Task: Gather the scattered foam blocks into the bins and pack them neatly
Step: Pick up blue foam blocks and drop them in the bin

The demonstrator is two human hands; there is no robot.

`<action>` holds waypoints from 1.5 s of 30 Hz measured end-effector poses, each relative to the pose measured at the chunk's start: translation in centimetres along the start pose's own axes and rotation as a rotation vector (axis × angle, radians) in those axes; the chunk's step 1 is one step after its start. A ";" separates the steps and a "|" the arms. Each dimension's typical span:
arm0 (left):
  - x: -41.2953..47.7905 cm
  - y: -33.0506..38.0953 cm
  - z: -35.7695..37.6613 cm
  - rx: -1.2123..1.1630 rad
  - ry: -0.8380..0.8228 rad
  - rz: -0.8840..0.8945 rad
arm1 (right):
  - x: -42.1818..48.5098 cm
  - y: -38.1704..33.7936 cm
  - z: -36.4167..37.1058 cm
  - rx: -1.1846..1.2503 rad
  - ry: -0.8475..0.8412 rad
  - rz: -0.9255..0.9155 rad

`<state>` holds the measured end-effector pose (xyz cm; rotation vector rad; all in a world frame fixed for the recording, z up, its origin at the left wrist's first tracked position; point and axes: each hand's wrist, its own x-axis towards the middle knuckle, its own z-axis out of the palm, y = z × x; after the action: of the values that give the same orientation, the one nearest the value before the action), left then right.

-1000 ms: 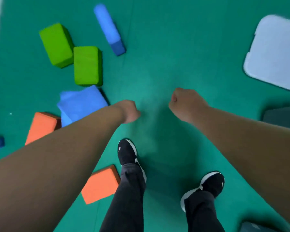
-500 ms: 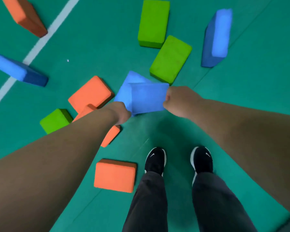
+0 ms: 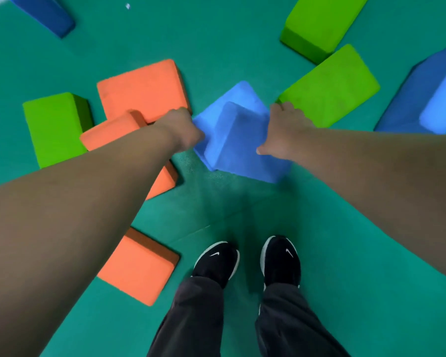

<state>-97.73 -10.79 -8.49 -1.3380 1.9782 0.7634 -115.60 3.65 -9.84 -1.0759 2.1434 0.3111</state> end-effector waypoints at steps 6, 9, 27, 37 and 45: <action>3.9 -0.7 3.0 -0.106 -0.047 -0.022 | 2.6 1.1 3.2 0.064 -0.037 -0.073; 4.3 -1.5 3.7 -0.129 -0.001 -0.024 | 2.2 1.8 3.2 0.122 -0.029 -0.105; -3.9 4.2 6.5 0.082 0.062 -0.027 | -11.6 9.2 4.9 0.142 -0.172 0.116; -17.6 11.8 2.7 0.359 0.034 0.158 | -30.0 13.0 1.9 0.561 -0.094 0.669; -29.3 21.8 9.0 0.534 -0.065 0.486 | -43.6 18.8 8.6 0.861 -0.014 0.982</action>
<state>-108.14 19.91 10.67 -0.5243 2.2663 0.4212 -108.43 46.03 12.05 0.4829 2.2647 -0.1830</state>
